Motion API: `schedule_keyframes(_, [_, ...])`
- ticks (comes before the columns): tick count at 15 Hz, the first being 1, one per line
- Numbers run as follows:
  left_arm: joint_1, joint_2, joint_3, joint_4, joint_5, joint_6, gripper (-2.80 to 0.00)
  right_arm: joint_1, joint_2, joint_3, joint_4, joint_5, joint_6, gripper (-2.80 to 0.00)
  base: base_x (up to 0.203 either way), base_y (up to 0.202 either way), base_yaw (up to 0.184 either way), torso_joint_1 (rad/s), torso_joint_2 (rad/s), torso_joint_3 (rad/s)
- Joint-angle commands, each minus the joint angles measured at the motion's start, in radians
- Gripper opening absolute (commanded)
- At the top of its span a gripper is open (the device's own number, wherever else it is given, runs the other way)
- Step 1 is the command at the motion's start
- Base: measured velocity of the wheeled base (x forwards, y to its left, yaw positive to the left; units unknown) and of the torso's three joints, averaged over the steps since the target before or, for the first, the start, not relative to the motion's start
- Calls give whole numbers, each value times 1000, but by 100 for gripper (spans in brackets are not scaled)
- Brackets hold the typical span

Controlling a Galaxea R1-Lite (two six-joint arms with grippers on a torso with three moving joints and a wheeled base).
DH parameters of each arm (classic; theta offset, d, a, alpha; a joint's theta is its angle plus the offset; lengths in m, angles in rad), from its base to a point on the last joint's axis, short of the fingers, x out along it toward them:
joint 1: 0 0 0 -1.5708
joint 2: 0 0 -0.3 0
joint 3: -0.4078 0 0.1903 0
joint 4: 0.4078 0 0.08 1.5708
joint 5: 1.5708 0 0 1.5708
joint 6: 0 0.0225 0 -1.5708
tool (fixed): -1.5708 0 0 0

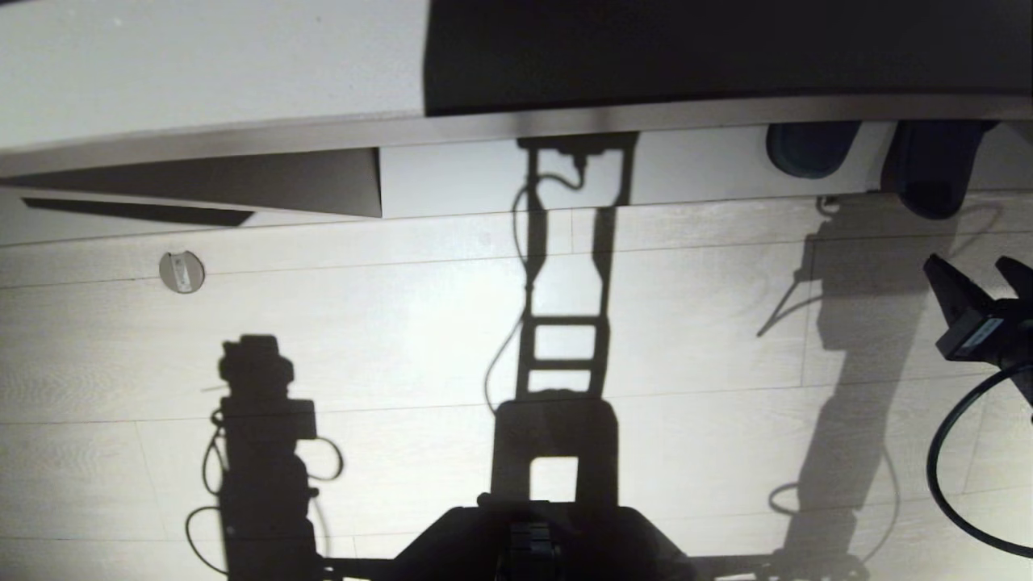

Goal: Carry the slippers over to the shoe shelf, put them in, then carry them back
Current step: Pick up the slippers in the shoe cabinet

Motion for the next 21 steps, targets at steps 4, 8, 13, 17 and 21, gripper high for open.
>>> schedule_keyframes(4, [0, 0, 0, 0, 0, -1, -280, 0, 92, -41, -83, -1, 12, 0, 0, 0, 0, 0, 0, 0])
schedule_keyframes(8, [0, 0, 0, 0, 0, -1, -280, -3, 143, -89, -137, -7, 49, 0, 0, 0, 0, 0, 0, 0])
schedule_keyframes(13, [0, 0, 0, 0, 0, -1, -280, -24, 177, -135, -139, -9, 87, 0, 0, 0, 0, 0, 0, 0])
schedule_keyframes(17, [0, 0, 0, 0, 0, -1, -280, -26, 205, -197, -139, -9, 118, 0, 0, 0, 0, 0, 0, 0])
schedule_keyframes(21, [0, 0, 0, 0, 0, -1, -280, -17, 243, -272, -138, -10, 180, 0, 0, 0, 0, 0, 0, 0])
